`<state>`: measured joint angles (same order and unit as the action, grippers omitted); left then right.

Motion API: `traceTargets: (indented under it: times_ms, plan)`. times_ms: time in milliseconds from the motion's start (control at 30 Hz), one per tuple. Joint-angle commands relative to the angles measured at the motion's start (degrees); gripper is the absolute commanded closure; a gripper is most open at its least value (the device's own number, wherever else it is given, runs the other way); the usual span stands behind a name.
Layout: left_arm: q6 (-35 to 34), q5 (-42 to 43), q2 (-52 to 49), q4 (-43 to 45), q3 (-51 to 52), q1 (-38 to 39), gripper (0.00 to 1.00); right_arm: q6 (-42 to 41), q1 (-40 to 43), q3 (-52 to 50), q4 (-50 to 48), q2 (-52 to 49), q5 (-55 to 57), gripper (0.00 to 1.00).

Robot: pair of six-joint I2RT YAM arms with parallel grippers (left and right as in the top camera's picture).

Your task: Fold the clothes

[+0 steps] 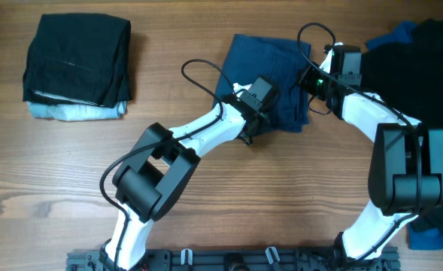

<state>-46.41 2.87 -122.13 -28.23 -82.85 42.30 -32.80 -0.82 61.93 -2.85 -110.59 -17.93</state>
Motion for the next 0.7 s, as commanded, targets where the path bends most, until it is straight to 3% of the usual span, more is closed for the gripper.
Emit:
traceTargets:
  times_ms: [0, 300, 667]
  plan:
    - [-0.8, -3.6, 0.2, 0.9, 2.0, -0.5, 0.96, -0.2, -0.5, 0.7, -0.1, -0.7, 0.0, 0.96]
    - [-0.8, -3.6, 0.0, 1.7, 5.2, -0.5, 0.96, 4.4, -0.4, 3.7, -3.3, -0.6, -1.0, 0.96]
    - [-0.7, -3.6, 0.0, 1.7, 5.7, -0.5, 0.96, 5.8, -0.4, 3.7, -4.4, -0.7, 8.7, 0.96]
